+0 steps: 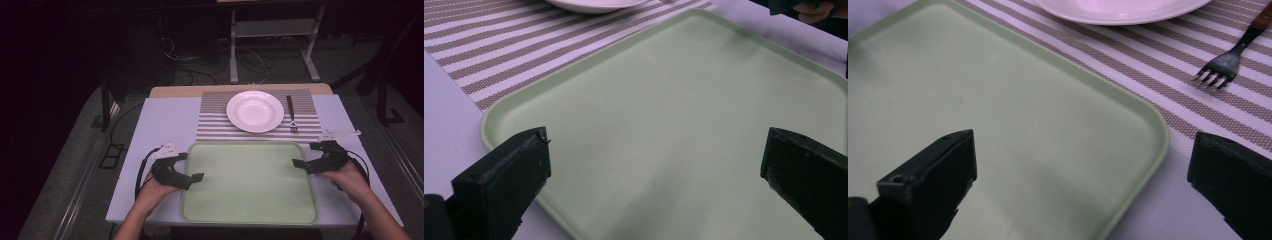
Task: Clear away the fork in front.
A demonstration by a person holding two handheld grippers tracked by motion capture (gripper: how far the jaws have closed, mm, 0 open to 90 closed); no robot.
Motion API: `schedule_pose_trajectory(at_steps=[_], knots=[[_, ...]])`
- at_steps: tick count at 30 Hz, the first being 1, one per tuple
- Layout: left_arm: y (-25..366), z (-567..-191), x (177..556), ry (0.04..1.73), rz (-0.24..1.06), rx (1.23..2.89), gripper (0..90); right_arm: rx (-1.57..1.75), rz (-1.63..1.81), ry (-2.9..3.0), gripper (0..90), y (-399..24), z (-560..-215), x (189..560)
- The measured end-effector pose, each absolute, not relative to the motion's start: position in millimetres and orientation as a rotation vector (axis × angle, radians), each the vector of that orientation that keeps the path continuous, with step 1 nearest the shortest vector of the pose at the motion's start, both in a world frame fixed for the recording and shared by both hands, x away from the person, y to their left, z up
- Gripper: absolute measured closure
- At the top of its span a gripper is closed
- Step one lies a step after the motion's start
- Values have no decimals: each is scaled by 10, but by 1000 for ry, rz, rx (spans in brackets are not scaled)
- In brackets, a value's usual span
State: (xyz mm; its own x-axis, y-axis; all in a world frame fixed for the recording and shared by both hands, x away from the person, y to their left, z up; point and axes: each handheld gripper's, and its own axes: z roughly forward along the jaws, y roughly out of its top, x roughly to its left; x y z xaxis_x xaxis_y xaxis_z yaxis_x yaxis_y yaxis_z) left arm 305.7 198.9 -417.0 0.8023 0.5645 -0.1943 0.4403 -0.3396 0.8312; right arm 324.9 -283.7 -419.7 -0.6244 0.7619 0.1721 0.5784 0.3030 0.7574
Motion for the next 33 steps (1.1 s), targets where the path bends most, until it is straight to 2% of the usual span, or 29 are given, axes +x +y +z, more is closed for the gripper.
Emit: schedule_pose_trajectory(at_steps=[33], knots=[[2016, -4156, 3053, 765, 170, 1971, 0, 1324, 1064, 2346, 0, -2825, -4039, 3926]])
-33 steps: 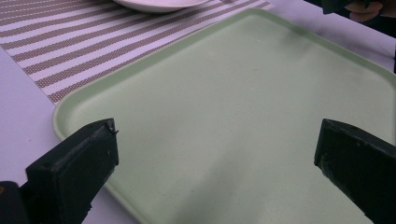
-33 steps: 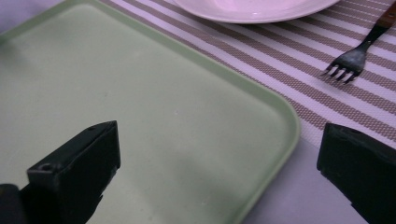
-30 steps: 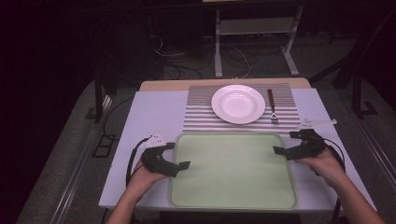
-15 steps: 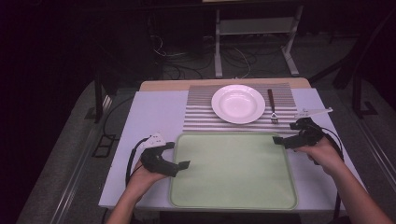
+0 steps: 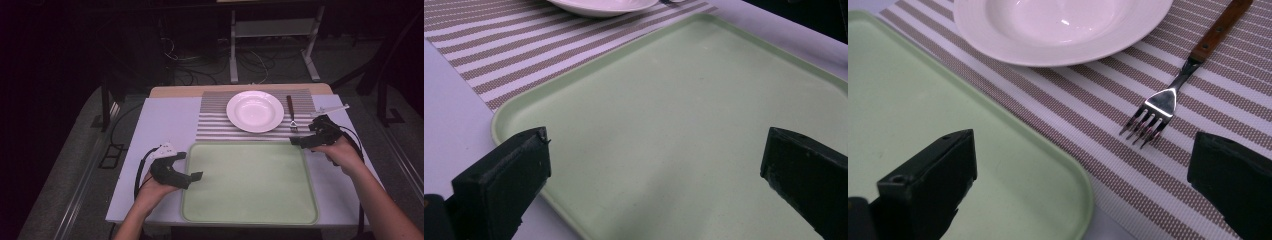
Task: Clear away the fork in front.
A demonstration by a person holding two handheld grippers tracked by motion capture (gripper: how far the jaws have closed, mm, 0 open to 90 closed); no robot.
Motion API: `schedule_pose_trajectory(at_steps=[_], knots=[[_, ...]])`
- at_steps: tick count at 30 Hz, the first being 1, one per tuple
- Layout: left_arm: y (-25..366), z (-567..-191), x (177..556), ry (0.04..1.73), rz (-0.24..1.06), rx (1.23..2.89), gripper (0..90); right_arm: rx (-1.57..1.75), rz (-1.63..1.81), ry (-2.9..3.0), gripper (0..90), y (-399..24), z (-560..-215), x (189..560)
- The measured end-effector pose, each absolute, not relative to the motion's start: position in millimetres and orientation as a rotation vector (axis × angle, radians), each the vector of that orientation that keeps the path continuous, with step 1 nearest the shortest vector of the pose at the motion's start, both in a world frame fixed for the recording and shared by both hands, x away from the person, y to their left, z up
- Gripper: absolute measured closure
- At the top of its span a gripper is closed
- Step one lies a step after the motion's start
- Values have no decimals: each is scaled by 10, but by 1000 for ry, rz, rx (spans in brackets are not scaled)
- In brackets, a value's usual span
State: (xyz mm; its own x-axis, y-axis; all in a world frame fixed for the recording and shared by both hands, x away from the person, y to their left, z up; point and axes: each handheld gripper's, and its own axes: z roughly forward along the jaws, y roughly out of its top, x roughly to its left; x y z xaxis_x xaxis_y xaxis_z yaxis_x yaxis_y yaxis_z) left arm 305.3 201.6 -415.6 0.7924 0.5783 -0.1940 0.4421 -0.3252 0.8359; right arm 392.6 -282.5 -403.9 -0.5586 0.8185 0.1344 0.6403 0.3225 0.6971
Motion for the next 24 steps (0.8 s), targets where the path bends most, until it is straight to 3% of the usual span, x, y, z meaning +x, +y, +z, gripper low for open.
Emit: schedule_pose_trajectory(at_steps=[7, 24], knots=[[2036, -4166, 3052, 781, 170, 1961, 0, 1368, 1038, 2335, 3, -2818, -4018, 4091], [2040, -4159, 3044, 783, 169, 1951, 0, 1505, 927, 2297, 240, -2866, -4002, 4538]])
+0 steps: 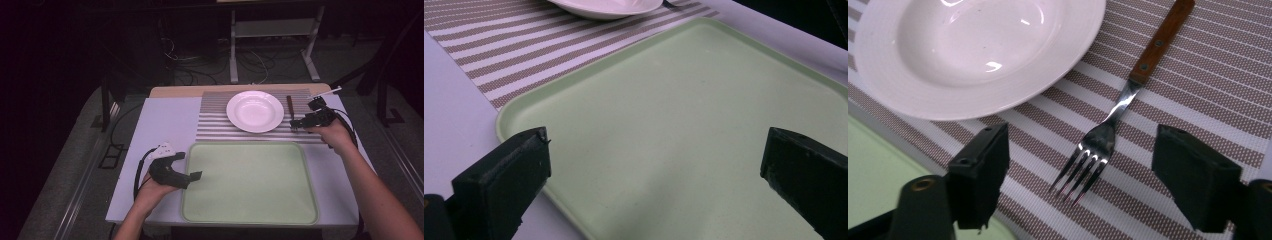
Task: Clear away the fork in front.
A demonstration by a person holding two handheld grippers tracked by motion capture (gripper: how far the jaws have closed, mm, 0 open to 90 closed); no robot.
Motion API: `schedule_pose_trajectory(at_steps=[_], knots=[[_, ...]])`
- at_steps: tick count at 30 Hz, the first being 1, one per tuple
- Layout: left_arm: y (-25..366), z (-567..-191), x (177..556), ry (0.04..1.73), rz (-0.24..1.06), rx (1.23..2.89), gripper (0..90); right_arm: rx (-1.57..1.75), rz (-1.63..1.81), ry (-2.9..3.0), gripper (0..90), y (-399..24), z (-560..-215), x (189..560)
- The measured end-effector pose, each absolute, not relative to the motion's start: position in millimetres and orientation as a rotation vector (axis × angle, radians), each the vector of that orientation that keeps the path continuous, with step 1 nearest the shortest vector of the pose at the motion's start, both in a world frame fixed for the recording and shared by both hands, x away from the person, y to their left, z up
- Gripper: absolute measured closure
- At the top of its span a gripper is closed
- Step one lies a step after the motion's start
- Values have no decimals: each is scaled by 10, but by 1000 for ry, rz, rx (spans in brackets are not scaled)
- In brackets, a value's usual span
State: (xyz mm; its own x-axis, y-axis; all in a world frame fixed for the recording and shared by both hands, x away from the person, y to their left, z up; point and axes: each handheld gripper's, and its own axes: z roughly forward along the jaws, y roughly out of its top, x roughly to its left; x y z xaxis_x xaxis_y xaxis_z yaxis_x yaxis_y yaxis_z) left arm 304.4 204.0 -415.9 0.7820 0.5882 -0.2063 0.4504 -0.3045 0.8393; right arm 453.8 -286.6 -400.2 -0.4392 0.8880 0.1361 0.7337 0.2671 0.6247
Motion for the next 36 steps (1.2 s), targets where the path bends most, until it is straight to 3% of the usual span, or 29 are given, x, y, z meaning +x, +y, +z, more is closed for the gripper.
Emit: schedule_pose_trajectory(at_steps=[7, 8, 21, 36], knots=[[2045, -4157, 3039, 782, 166, 1950, 0, 1569, 869, 2264, 344, -2863, -4014, 4724], [2045, -4156, 3037, 782, 167, 1949, 0, 1588, 839, 2257, 395, -2856, -4017, 4786], [2038, -4164, 3039, 779, 161, 1952, 0, 1715, 689, 2232, 534, -2766, -3991, 5206], [2040, -4174, 3036, 777, 154, 1951, 0, 1846, 508, 2276, 593, -2683, -4143, 5614]])
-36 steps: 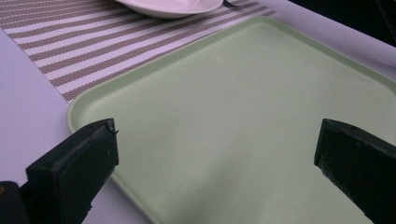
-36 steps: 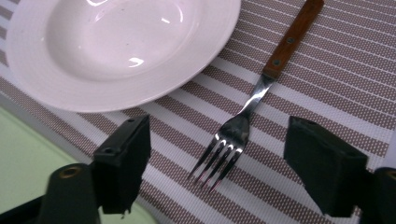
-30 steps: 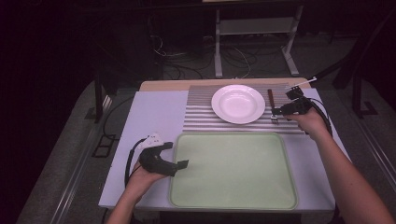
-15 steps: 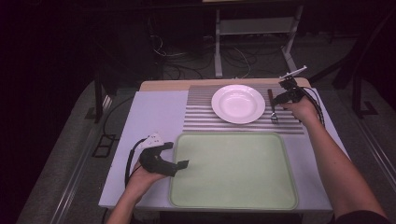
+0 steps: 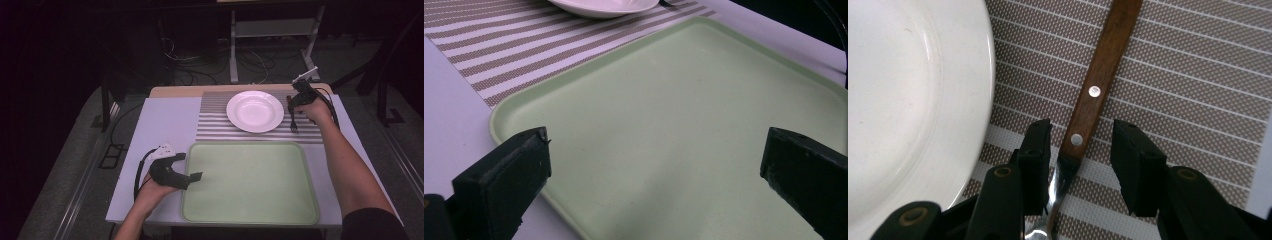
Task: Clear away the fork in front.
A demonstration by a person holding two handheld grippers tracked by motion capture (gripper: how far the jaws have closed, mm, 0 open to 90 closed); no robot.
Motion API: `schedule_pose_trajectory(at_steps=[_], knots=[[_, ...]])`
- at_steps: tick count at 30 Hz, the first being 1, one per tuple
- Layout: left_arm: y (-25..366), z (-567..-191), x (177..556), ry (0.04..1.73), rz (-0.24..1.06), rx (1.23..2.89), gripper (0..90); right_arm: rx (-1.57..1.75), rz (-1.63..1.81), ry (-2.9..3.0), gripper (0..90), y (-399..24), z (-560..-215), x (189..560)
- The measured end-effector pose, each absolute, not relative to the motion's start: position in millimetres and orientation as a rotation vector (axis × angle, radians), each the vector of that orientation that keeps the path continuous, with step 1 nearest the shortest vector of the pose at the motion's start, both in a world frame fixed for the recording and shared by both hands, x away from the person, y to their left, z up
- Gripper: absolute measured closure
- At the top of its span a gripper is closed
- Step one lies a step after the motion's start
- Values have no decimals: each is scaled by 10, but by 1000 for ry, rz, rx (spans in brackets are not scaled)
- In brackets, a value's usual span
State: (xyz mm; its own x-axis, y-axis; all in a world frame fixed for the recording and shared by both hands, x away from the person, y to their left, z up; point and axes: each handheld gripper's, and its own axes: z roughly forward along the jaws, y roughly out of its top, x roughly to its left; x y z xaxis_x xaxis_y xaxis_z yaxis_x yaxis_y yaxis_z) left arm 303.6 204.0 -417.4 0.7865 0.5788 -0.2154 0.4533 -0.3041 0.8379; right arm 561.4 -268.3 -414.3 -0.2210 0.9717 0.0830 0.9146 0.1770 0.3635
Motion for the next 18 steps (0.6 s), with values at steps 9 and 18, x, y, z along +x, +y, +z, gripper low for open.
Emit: schedule_pose_trajectory(at_steps=[9, 18], knots=[[2032, -4171, 3025, 771, 153, 1953, 0, 1878, 412, 2295, 652, -2604, -4252, 5726], [2032, -4172, 3025, 772, 156, 1953, 0, 1876, 346, 2305, 728, -2593, -4242, 5767]])
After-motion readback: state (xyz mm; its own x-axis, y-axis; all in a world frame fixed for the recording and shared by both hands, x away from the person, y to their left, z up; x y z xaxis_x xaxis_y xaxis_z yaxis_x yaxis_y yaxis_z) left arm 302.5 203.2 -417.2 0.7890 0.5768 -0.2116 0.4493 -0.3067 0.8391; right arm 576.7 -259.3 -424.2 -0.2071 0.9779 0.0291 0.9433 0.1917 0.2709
